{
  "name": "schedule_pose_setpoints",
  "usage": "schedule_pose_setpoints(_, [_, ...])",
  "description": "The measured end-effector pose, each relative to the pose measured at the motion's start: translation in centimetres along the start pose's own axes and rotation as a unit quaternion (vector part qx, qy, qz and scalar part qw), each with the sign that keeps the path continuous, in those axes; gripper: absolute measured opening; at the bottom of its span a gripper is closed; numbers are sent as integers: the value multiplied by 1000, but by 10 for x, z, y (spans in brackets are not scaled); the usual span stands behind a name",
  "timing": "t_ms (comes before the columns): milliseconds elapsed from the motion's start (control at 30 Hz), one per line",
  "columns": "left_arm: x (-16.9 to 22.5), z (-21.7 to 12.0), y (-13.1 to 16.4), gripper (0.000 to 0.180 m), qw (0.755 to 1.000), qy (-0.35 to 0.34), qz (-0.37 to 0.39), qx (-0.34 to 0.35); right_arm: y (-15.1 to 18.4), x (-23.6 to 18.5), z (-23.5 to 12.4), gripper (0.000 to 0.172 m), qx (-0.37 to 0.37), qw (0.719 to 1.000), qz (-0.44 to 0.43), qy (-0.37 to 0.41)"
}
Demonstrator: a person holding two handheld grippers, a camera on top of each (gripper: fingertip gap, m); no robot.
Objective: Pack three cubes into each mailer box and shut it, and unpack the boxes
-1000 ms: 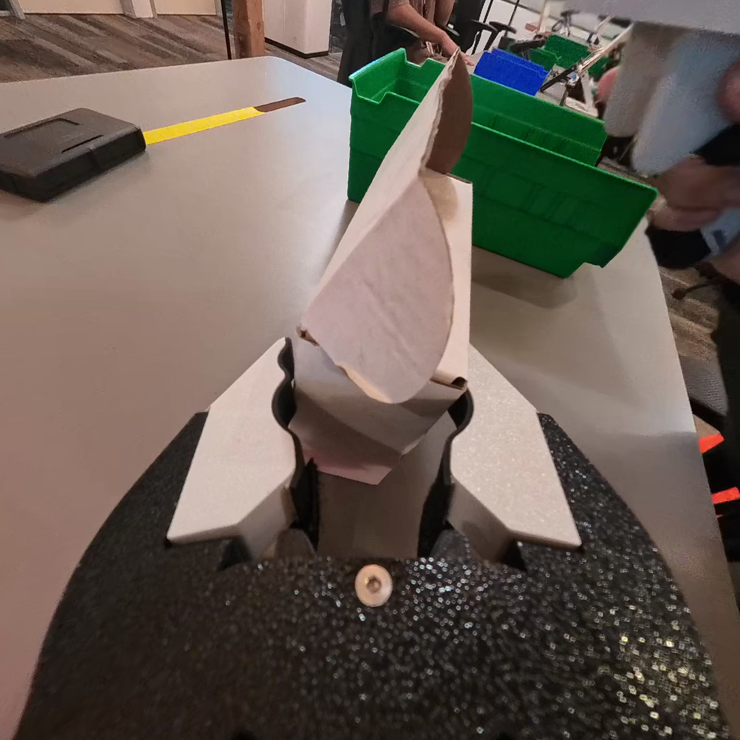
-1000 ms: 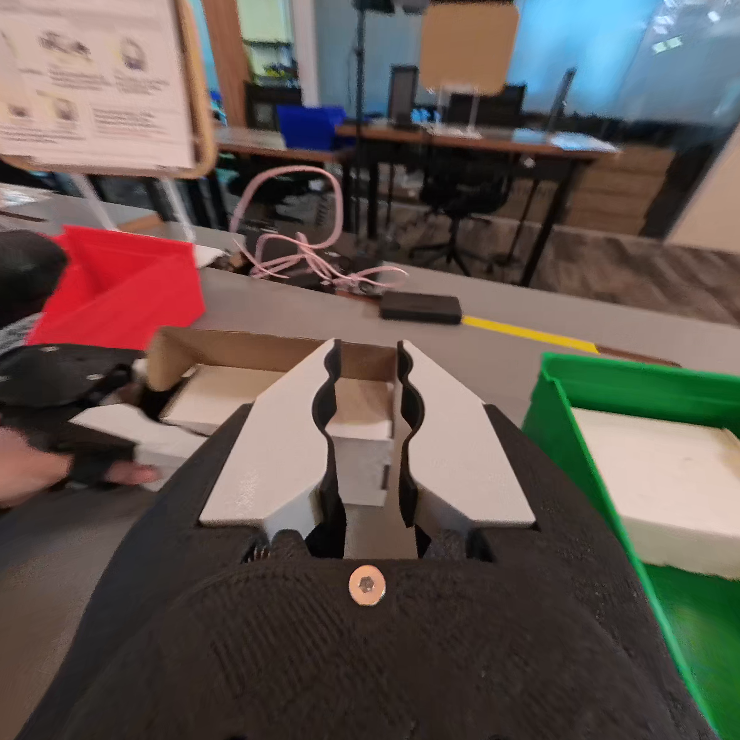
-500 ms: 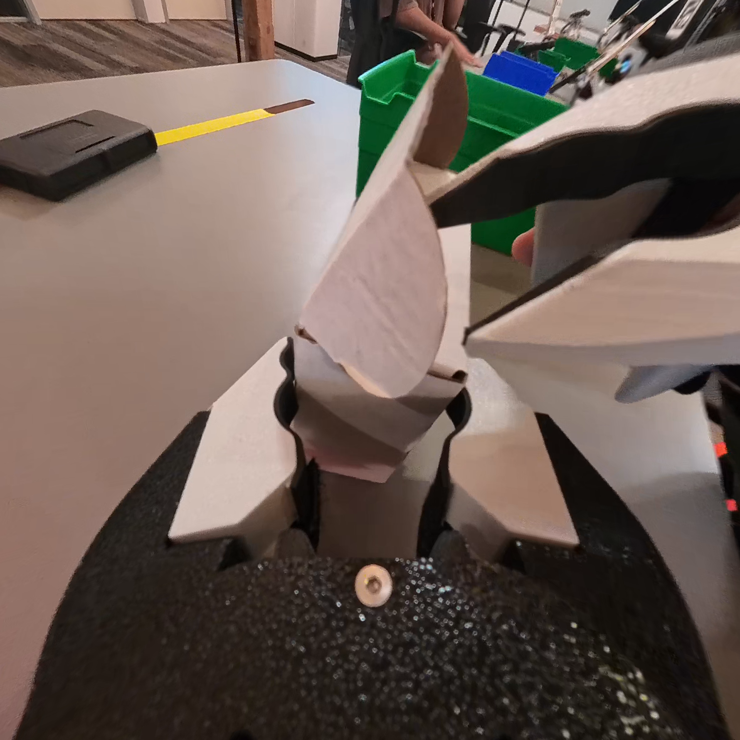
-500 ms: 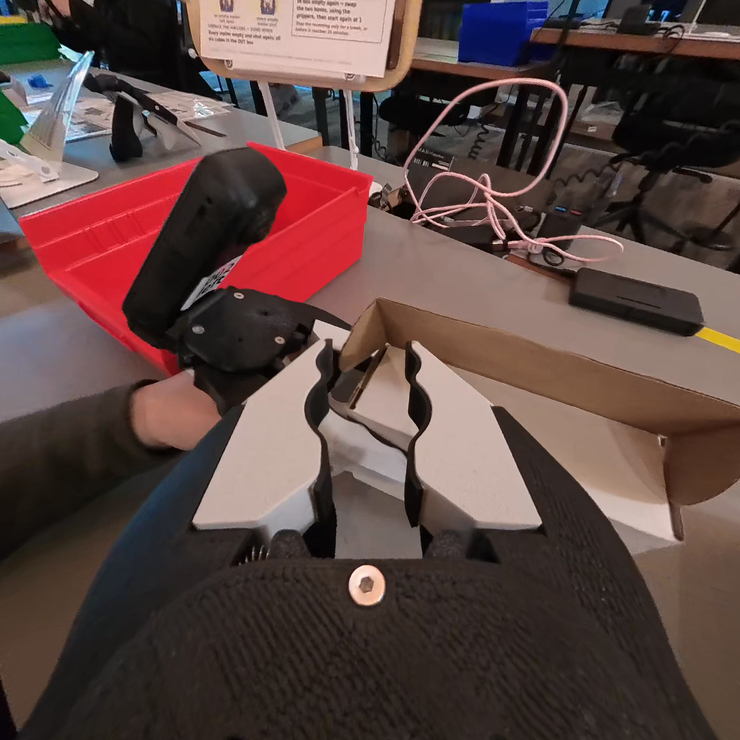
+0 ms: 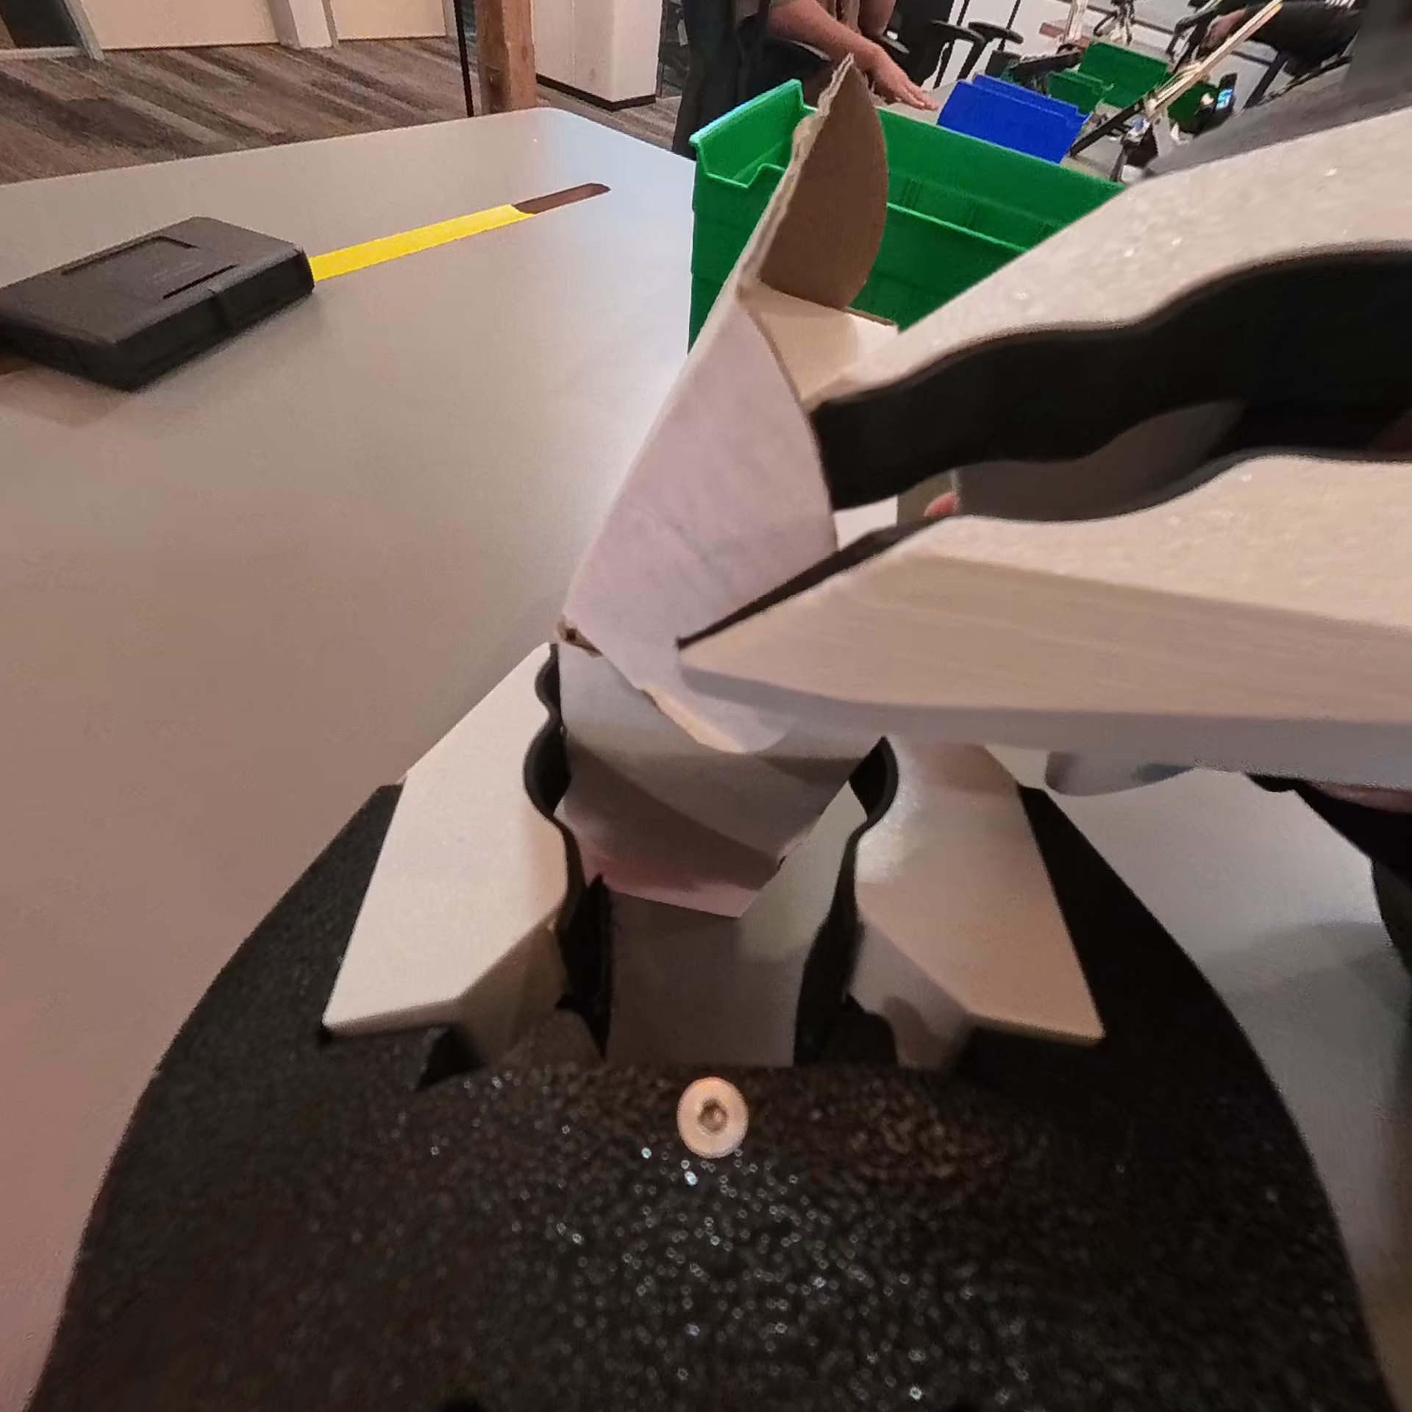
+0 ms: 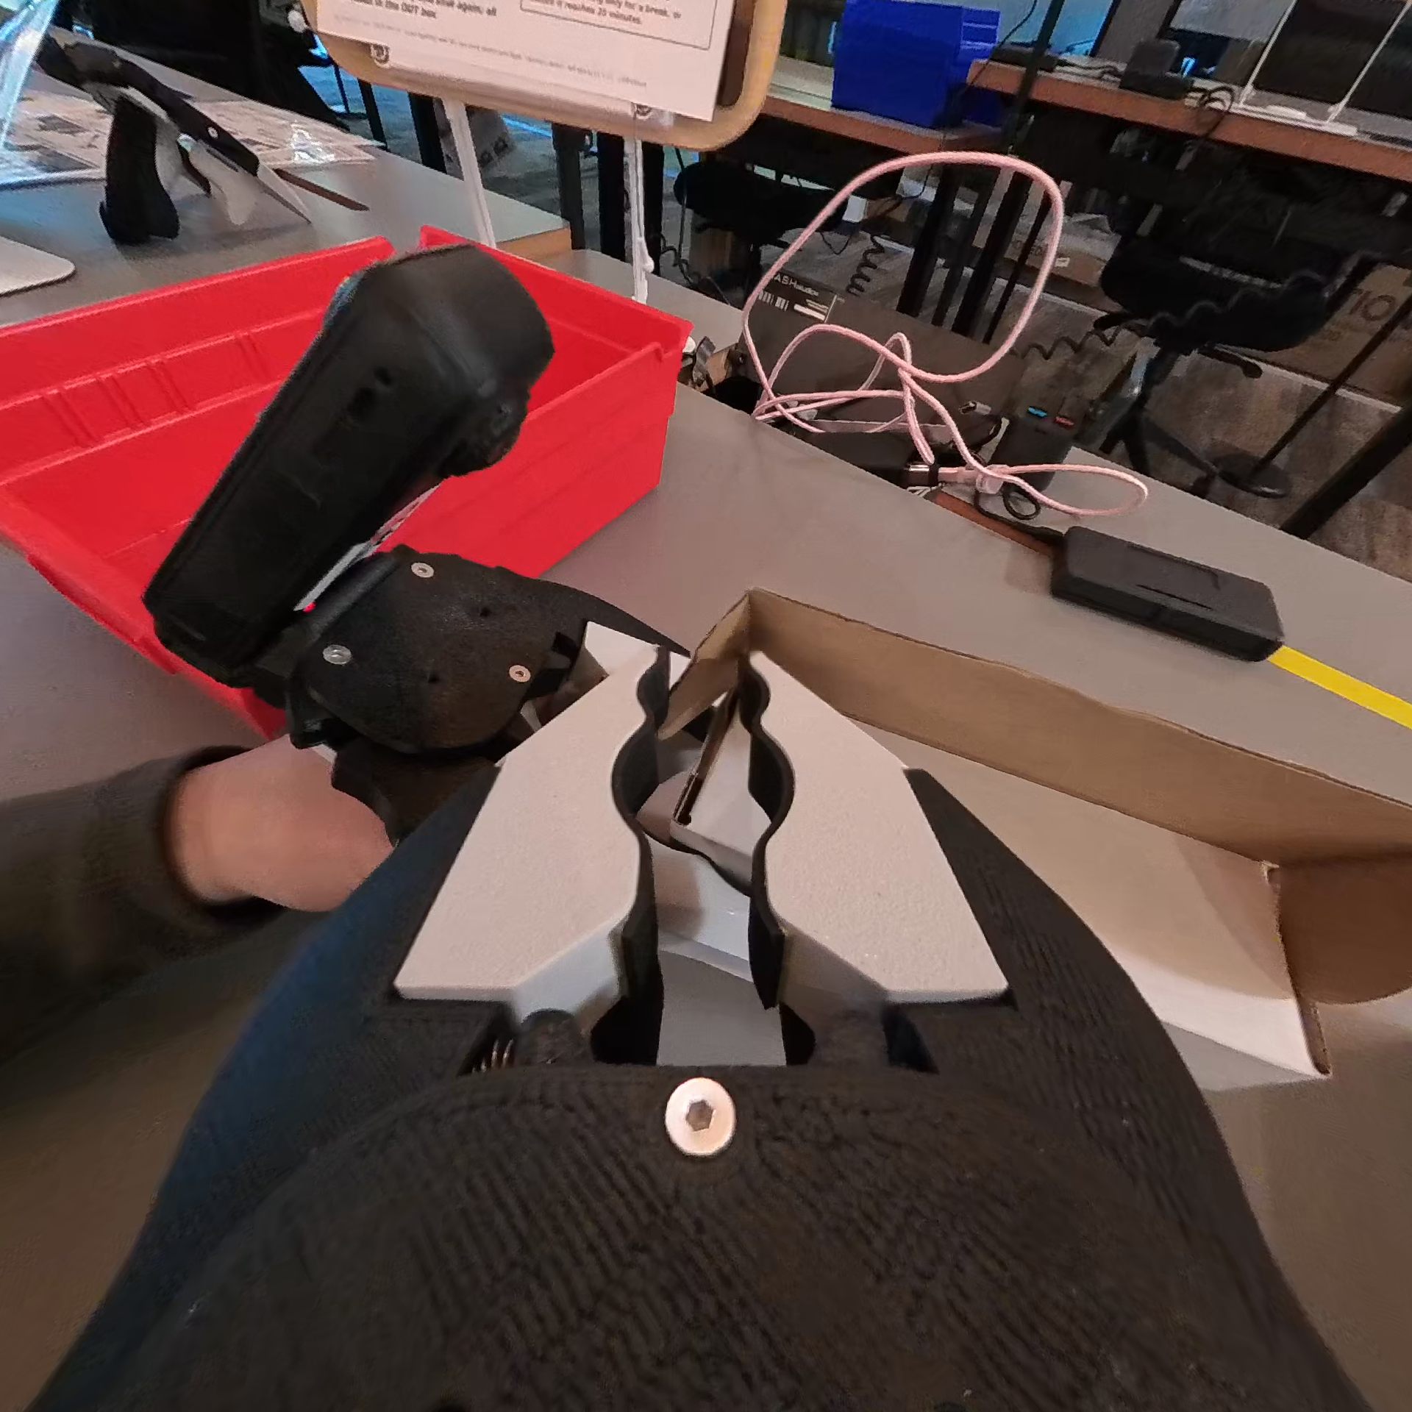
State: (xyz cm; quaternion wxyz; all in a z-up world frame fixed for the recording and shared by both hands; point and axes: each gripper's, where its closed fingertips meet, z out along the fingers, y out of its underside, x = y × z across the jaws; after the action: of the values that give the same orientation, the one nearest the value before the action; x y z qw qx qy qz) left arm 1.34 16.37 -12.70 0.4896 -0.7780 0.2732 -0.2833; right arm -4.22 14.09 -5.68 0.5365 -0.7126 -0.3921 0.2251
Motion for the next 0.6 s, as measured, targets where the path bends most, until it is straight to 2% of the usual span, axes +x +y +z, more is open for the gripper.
schedule_pose_setpoints(267, [0,0,0,74,1000,0,0,1,-2,10,-4,1,-3,1000,5,12])
schedule_pose_setpoints(600, [-1,0,0,73,1000,-1,-2,1,2,5,-5,3,-11,999,41,-15])
